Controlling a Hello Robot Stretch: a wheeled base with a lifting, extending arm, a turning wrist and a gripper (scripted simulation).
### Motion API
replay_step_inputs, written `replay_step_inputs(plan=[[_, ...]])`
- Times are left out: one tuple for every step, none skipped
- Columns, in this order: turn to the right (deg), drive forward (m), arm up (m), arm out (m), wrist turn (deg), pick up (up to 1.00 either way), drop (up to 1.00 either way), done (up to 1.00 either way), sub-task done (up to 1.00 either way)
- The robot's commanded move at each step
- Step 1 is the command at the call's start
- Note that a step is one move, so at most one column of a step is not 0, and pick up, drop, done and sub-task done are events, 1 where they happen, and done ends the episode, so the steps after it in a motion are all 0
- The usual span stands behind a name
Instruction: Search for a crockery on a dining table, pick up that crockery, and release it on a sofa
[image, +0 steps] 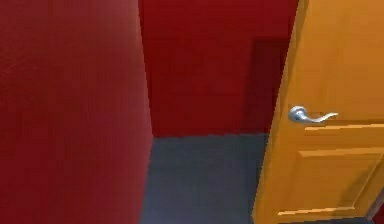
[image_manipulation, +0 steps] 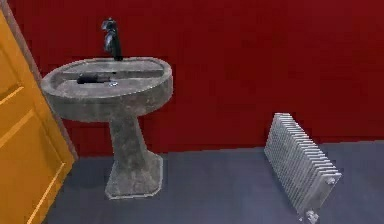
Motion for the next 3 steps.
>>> replay_step_inputs(plan=[[0.0,1.0,0.0,0.0,0.0,0.0,0.0,0.0,0.0],[12.0,0.0,0.0,0.0,0.0,0.0,0.0,0.0,0.0],[3.0,0.0,0.0,0.0,0.0,0.0,0.0,0.0,0.0]])
